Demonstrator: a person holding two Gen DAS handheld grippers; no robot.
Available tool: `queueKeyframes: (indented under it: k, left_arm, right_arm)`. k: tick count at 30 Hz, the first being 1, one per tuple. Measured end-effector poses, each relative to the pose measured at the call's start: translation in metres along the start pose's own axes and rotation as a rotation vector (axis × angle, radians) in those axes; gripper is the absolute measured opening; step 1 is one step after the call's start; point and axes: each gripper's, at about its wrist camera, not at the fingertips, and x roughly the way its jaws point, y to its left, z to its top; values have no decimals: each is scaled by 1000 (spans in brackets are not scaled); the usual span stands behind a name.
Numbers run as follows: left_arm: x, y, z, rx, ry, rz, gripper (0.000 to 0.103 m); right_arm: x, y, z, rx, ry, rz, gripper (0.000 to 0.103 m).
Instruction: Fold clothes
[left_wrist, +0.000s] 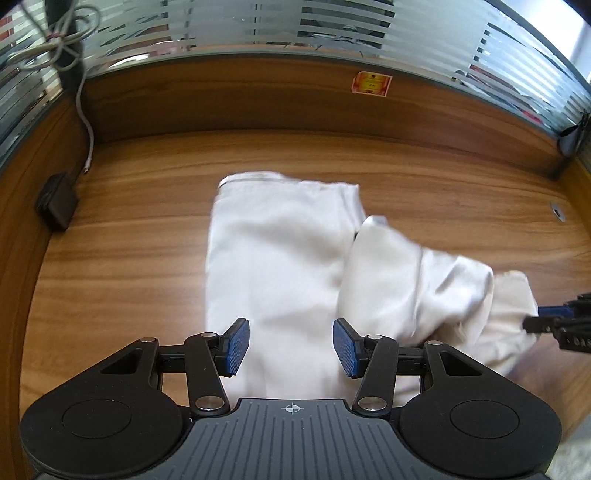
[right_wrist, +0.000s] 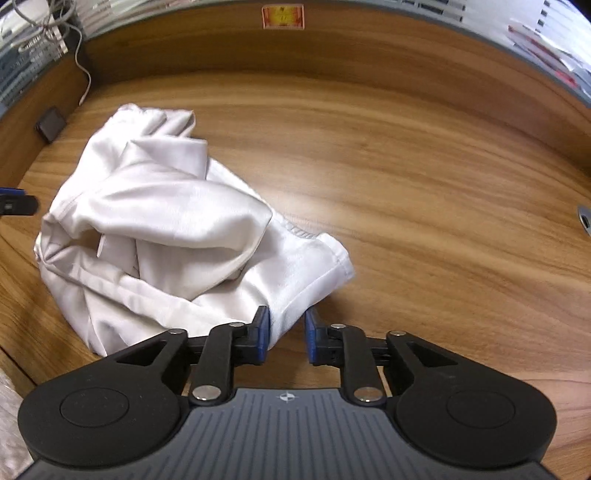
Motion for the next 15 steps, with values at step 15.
queueKeyframes:
  k: [15]
  left_arm:
    - [58, -34, 58, 3, -9, 16, 52]
  right_arm:
    - [-13, 52, 46, -137, -104, 164, 65]
